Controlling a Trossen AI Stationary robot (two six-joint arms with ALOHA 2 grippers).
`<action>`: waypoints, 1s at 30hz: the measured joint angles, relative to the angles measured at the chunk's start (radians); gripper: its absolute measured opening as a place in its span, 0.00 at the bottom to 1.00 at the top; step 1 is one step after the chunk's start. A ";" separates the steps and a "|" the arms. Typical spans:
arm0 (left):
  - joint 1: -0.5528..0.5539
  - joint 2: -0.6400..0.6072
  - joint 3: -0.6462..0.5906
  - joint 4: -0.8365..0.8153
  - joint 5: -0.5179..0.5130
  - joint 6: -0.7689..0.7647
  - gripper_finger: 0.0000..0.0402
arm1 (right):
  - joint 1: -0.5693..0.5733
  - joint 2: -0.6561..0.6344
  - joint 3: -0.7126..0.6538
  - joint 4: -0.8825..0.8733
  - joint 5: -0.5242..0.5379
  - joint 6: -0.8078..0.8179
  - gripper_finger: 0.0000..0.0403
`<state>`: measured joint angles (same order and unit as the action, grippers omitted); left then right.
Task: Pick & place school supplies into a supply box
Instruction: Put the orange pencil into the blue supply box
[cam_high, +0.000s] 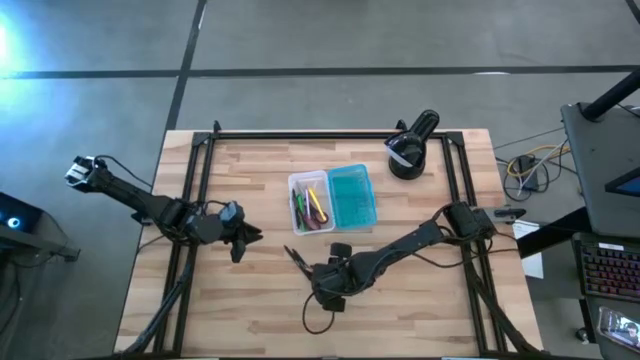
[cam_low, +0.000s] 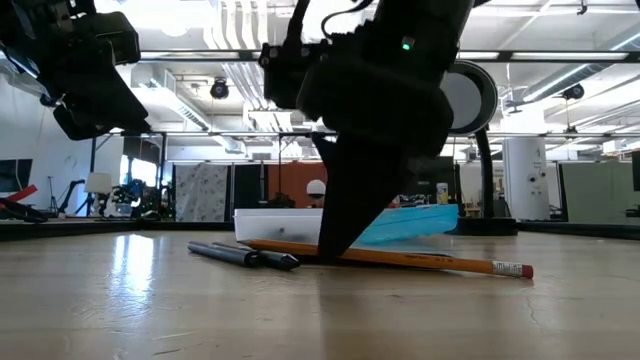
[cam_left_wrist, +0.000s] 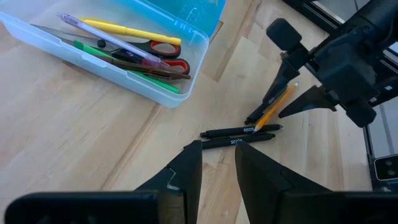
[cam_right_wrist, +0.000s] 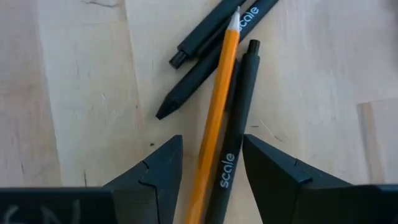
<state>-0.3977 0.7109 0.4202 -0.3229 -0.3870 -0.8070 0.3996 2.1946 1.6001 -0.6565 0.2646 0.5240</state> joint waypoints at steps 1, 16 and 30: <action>0.000 0.000 0.000 0.000 0.000 0.000 0.20 | -0.001 0.003 0.000 0.005 0.000 0.000 0.39; 0.000 0.000 0.000 0.000 0.000 0.000 0.20 | 0.016 0.004 0.011 -0.003 -0.003 -0.001 0.33; 0.000 0.000 0.000 -0.002 0.000 0.018 0.20 | 0.014 0.028 0.007 -0.017 0.023 -0.001 0.32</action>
<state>-0.3981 0.7109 0.4202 -0.3252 -0.3867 -0.7891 0.4133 2.2230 1.6070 -0.6739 0.2874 0.5232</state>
